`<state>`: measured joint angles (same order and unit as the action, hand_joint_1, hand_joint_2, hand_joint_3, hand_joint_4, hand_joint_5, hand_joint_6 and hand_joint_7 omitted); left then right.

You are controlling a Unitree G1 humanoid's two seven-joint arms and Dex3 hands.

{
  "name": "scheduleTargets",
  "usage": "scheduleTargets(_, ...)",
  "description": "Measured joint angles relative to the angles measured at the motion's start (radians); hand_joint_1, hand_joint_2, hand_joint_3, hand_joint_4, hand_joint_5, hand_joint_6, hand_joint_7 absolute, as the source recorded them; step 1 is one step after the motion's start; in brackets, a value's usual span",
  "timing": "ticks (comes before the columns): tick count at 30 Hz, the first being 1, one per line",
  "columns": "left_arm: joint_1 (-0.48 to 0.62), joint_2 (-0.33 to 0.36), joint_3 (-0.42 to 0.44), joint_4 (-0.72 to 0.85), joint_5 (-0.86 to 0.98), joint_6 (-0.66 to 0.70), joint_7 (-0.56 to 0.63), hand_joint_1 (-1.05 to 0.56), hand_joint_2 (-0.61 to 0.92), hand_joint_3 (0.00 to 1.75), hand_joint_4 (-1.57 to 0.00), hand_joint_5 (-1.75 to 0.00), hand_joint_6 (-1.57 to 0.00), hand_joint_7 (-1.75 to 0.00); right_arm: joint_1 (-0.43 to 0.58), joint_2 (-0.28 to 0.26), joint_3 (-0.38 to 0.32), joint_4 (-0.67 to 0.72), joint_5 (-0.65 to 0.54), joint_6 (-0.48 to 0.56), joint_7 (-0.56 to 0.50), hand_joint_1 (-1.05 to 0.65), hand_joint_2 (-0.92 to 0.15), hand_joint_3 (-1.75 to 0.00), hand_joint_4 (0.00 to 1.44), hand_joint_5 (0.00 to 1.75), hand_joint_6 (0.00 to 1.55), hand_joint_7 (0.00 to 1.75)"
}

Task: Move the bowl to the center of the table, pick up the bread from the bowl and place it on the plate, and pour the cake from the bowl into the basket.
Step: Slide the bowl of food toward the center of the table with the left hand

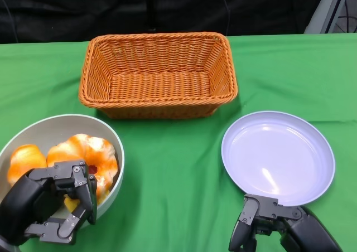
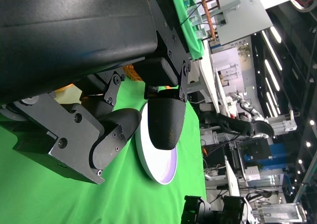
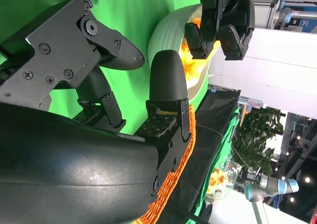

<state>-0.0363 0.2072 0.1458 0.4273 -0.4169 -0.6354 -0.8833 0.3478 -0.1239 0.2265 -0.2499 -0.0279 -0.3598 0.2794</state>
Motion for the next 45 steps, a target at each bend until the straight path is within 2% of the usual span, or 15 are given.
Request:
scheduleTargets(32,-0.008,0.000,0.005,0.011,-0.012,-0.001,0.000,-0.01,0.47,1.30,-0.82,-1.71,-0.82,-1.40,-0.003,-0.001,-0.005,0.004,0.000,0.001,-0.001,-0.08,-0.38,-1.20,0.83,1.75,0.73,1.39)
scheduleTargets(38,-0.013,0.001,0.045,-0.008,-0.006,0.002,0.076,0.00,0.55,1.21,-0.84,-1.63,-0.85,-1.27,-0.003,-0.001,-0.004,0.004,-0.001,-0.001,-0.005,-0.07,-0.38,-1.21,0.83,1.75,0.73,1.39)
scheduleTargets(45,-0.041,0.019,0.104,-0.010,-0.024,0.031,0.110,0.02,0.58,1.16,-0.82,-1.58,-0.84,-1.22,-0.005,0.000,-0.012,0.003,-0.002,-0.001,-0.021,-0.07,-0.39,-1.21,0.82,1.73,0.73,1.41)
